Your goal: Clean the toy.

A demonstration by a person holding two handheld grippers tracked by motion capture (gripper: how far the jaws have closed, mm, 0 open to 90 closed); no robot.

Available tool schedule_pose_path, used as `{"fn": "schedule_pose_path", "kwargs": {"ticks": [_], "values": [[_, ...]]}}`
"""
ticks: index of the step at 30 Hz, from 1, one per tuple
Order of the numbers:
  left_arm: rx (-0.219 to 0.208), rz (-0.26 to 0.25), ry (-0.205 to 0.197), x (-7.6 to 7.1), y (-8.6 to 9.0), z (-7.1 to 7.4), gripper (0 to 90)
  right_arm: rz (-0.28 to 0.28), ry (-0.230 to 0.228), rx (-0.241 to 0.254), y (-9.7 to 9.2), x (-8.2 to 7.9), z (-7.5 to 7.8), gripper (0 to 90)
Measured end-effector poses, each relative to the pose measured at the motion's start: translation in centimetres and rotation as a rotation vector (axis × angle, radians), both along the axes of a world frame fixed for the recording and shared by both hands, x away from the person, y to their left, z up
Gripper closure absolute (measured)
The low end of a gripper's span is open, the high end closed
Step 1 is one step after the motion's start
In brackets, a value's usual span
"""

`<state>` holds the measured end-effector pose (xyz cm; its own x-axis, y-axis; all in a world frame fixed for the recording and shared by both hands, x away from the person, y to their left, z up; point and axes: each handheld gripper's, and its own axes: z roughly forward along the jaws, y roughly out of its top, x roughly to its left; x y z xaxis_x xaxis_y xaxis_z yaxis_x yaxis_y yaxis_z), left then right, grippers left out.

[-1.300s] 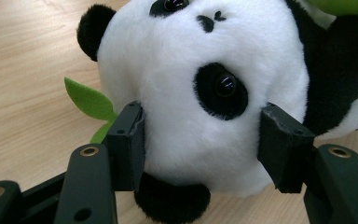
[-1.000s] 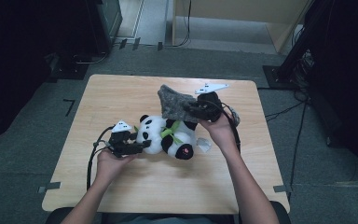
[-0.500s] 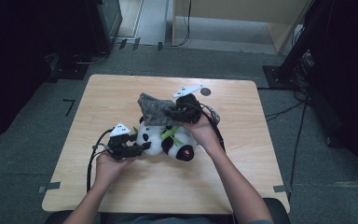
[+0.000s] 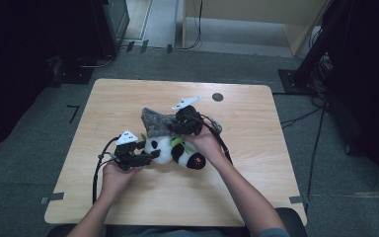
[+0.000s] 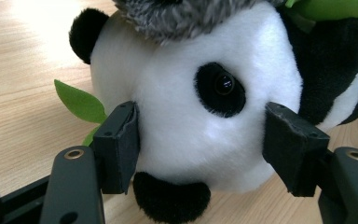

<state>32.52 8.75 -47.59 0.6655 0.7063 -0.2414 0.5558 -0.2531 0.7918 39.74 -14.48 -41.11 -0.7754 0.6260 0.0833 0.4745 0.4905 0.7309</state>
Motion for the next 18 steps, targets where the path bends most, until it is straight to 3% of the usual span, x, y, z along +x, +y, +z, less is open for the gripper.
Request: {"fn": "schedule_pose_path", "kwargs": {"ticks": [10, 18], "values": [[0.036, -0.007, -0.018, 0.0, -0.1, 0.0, 37.1, 0.003, -0.01, -0.027, -0.1, 0.1, -0.3, 76.5], [0.032, -0.021, -0.007, 0.3, 0.1, 0.2, 39.2, -0.011, -0.008, -0.048, -1.0, 0.6, -0.5, 77.8]]}}
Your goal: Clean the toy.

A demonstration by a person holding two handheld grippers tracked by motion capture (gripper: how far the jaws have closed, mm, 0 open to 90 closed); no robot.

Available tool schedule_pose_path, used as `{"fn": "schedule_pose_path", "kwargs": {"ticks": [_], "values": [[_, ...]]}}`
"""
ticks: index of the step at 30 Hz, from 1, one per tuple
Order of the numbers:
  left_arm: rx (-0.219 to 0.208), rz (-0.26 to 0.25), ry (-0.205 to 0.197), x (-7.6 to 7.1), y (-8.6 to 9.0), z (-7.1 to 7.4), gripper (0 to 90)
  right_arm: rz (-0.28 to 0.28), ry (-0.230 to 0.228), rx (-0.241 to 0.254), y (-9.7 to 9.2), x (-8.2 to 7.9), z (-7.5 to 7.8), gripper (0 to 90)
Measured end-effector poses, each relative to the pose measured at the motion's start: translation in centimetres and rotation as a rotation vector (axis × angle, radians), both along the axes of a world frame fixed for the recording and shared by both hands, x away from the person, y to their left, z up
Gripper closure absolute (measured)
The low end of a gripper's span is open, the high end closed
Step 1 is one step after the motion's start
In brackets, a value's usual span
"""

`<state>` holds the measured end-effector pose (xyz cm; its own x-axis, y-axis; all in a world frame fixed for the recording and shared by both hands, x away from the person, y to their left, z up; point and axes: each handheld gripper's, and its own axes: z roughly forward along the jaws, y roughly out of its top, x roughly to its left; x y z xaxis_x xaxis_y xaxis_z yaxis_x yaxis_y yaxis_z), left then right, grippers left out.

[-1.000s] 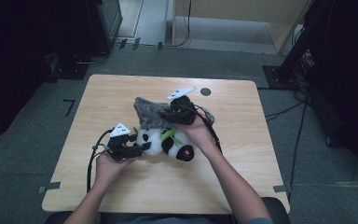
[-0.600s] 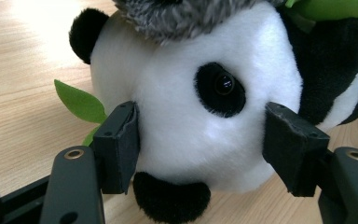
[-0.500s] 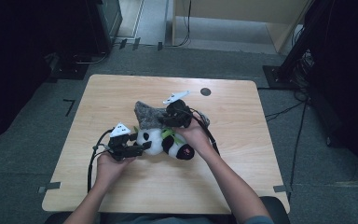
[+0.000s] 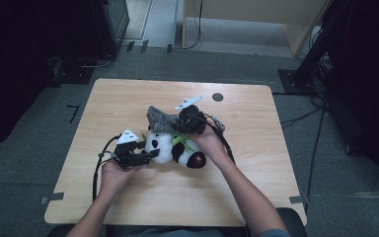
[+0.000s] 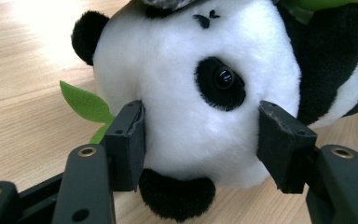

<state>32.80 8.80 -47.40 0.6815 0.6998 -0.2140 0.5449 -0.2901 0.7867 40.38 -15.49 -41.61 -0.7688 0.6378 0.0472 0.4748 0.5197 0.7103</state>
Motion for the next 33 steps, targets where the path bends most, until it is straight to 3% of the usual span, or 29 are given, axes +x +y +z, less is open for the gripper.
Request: {"fn": "schedule_pose_path", "kwargs": {"ticks": [11, 19, 21, 26, 30, 33], "values": [[0.0, -0.006, -0.002, 0.0, 0.0, -0.1, 39.7, -0.051, -0.05, -0.037, -1.1, 0.2, 0.8, 78.0], [-0.01, -0.003, -0.009, -0.1, 0.2, -0.2, 39.3, -0.103, -0.055, 0.03, -2.4, -0.1, 2.7, 78.7], [-0.016, 0.0, -0.009, -0.1, 0.2, -0.3, 39.0, -0.088, -0.069, 0.062, -2.2, -0.6, 3.4, 78.7], [-0.016, 0.001, -0.013, -0.2, 0.2, -0.3, 38.5, -0.021, -0.082, 0.076, -0.3, -1.8, 4.1, 78.4], [-0.02, 0.001, -0.015, -0.2, 0.2, -0.3, 37.8, 0.032, -0.078, 0.048, 1.7, -2.3, 3.2, 77.7], [-0.018, 0.002, -0.018, -0.3, 0.2, -0.3, 37.5, 0.045, -0.043, 0.034, 2.3, -2.1, 2.5, 76.1]]}}
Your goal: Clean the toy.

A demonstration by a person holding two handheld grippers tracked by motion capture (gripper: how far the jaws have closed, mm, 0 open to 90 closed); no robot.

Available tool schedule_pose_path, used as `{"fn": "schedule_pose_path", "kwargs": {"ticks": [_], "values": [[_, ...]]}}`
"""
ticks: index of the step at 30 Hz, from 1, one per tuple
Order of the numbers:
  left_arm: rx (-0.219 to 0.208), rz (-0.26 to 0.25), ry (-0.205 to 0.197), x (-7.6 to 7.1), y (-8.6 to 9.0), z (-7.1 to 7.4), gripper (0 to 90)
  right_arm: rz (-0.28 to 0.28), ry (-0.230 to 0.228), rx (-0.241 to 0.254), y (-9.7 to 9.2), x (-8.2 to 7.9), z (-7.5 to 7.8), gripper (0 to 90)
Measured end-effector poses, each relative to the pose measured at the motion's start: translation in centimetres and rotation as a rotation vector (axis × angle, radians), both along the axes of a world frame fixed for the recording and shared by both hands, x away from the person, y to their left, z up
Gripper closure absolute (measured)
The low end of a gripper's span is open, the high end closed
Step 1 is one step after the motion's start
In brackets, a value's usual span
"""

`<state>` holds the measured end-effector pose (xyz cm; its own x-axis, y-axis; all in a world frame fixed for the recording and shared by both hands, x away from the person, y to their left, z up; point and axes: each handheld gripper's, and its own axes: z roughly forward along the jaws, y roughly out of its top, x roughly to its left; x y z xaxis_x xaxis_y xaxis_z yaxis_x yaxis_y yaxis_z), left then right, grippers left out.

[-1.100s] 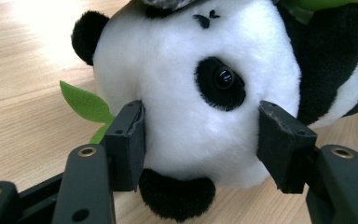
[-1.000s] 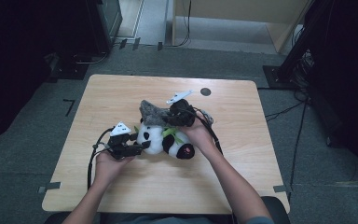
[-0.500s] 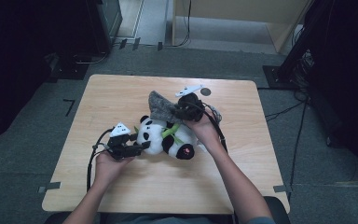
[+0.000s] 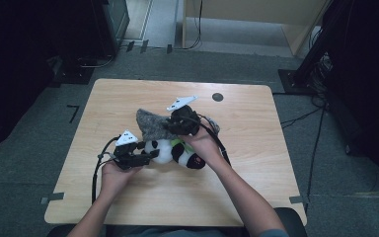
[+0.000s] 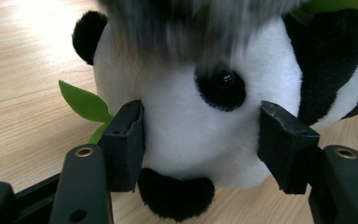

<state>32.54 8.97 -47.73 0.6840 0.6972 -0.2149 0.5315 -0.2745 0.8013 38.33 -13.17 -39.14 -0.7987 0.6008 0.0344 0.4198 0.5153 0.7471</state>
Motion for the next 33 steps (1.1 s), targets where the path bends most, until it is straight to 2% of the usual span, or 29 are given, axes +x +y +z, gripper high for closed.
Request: {"fn": "schedule_pose_path", "kwargs": {"ticks": [6, 9, 15, 26, 33], "values": [[0.007, 0.002, -0.001, 0.0, 0.0, 0.0, 37.4, 0.015, 0.034, 0.03, 0.0, 0.4, -1.0, 72.7], [0.009, 0.005, -0.001, 0.0, -0.1, 0.0, 37.7, 0.017, 0.033, 0.026, -0.1, 0.5, -1.1, 75.8], [0.001, 0.006, -0.001, 0.0, -0.1, 0.0, 37.9, 0.004, 0.03, 0.025, -0.5, 0.9, -1.5, 76.2], [0.001, 0.006, -0.007, 0.0, -0.1, 0.0, 38.1, -0.069, 0.028, -0.007, -2.2, 2.1, -2.2, 77.8], [0.005, 0.003, -0.009, 0.0, -0.1, 0.0, 38.1, -0.108, 0.006, -0.002, -3.6, 2.6, -1.5, 77.9]]}}
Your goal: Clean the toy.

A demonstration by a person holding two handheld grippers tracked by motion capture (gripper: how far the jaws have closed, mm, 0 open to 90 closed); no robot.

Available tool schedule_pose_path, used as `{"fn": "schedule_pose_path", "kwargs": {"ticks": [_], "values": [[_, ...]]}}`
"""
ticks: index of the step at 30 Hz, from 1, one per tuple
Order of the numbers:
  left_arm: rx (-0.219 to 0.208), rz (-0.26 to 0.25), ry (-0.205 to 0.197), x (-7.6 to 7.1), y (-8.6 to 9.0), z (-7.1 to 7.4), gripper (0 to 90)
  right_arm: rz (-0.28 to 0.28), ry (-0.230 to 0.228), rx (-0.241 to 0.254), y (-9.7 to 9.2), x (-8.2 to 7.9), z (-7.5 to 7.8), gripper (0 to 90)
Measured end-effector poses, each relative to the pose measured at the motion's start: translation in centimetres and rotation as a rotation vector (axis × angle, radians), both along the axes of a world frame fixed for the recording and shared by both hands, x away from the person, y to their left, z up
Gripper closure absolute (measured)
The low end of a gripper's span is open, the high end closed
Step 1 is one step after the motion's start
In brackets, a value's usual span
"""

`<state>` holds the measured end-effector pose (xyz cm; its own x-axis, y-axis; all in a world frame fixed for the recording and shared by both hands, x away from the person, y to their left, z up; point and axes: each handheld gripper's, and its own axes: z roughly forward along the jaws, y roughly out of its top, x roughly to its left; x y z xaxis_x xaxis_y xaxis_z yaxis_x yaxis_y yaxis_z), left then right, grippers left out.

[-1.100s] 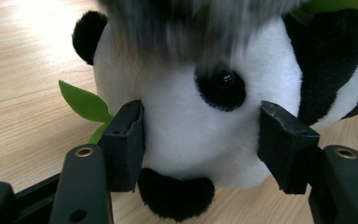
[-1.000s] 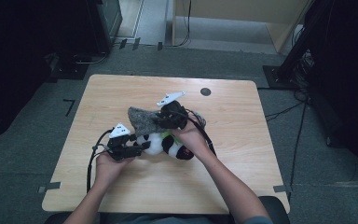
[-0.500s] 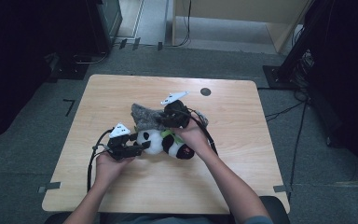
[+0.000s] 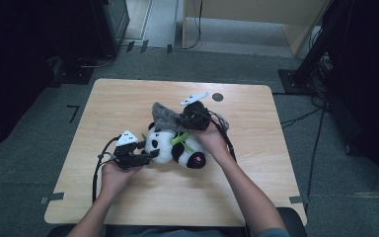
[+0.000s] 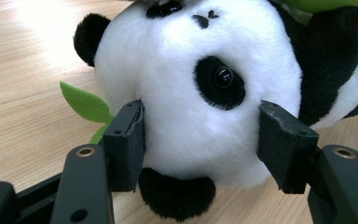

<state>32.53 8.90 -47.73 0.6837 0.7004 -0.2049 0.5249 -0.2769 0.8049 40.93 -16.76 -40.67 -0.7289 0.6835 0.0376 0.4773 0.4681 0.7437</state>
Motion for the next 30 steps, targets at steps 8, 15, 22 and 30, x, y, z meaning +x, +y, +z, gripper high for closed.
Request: {"fn": "schedule_pose_path", "kwargs": {"ticks": [8, 15, 22, 30], "values": [[0.009, 0.003, -0.004, 0.0, -0.1, 0.0, 37.9, -0.046, -0.014, 0.027, -1.4, 0.2, 1.0, 78.0], [0.005, -0.001, 0.001, 0.0, 0.0, 0.0, 37.9, -0.067, -0.067, 0.101, -2.8, -0.4, 2.7, 78.3], [0.008, 0.0, 0.004, 0.0, 0.0, 0.0, 38.0, -0.065, -0.085, 0.11, -3.5, -1.1, 4.3, 78.3], [0.009, 0.004, 0.023, 0.3, 0.0, 0.2, 38.0, -0.093, -0.082, 0.104, -5.9, -2.8, 4.7, 78.2]]}}
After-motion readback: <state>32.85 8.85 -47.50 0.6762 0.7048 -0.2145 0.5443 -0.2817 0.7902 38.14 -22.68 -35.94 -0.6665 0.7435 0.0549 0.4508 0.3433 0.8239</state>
